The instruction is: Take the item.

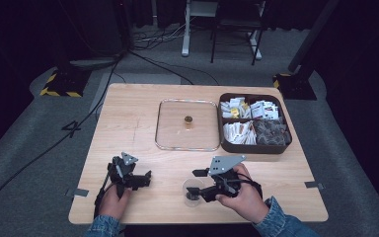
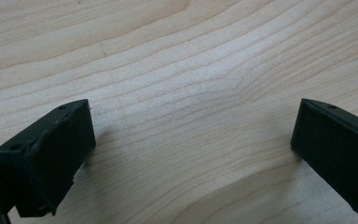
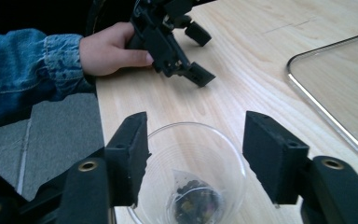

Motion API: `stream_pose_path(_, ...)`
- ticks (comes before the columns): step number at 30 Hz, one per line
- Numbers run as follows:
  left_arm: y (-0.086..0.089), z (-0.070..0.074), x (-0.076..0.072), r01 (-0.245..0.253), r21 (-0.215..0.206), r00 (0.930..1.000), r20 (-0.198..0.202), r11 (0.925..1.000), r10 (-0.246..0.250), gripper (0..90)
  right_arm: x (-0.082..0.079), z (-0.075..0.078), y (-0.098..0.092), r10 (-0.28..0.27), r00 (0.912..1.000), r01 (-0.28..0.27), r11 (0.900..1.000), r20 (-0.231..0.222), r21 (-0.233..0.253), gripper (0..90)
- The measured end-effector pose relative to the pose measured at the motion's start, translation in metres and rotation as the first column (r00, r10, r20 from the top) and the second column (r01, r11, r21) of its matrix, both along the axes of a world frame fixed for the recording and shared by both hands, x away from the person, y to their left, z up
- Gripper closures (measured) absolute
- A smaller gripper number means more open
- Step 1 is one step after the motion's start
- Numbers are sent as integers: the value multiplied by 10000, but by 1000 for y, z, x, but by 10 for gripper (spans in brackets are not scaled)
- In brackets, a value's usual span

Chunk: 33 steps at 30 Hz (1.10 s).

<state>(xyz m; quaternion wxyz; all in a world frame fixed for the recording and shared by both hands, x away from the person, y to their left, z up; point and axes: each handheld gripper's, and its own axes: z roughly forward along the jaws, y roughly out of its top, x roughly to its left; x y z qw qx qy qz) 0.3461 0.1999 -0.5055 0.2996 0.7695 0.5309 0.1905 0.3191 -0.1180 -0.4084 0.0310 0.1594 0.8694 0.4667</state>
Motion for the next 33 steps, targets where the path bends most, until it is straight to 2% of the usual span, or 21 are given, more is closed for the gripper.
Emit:
stream_pose_path(7, 0, 0, 0, 19, -11, 10000, 1, 10000, -19, 0, 4, 9, -12, -533, 9982, 521, 9978, 278, 417, 336)
stream_pose_path(12, 0, 0, 0, 11, -19, 10000, 3, 10000, -11, 0, 8, 20, -28, -979, 9941, 946, 9933, 466, 671, 309)
stream_pose_path(20, 0, 0, 0, 11, -5, 10000, 12, 10000, -11, 0, 13, 28, -55, -1539, 9866, 1509, 9870, 549, 551, 282)
stream_pose_path(25, 0, 0, 0, -1, 9, 10000, 3, 10000, 1, 0, 18, 28, -73, -1950, 9792, 1927, 9802, 551, 448, 276)
stream_pose_path(33, 0, 0, 1, 122, 51, 9999, -2, 9999, -122, 0, 24, 29, -101, -2710, 9588, 2692, 9626, 851, 317, 276)
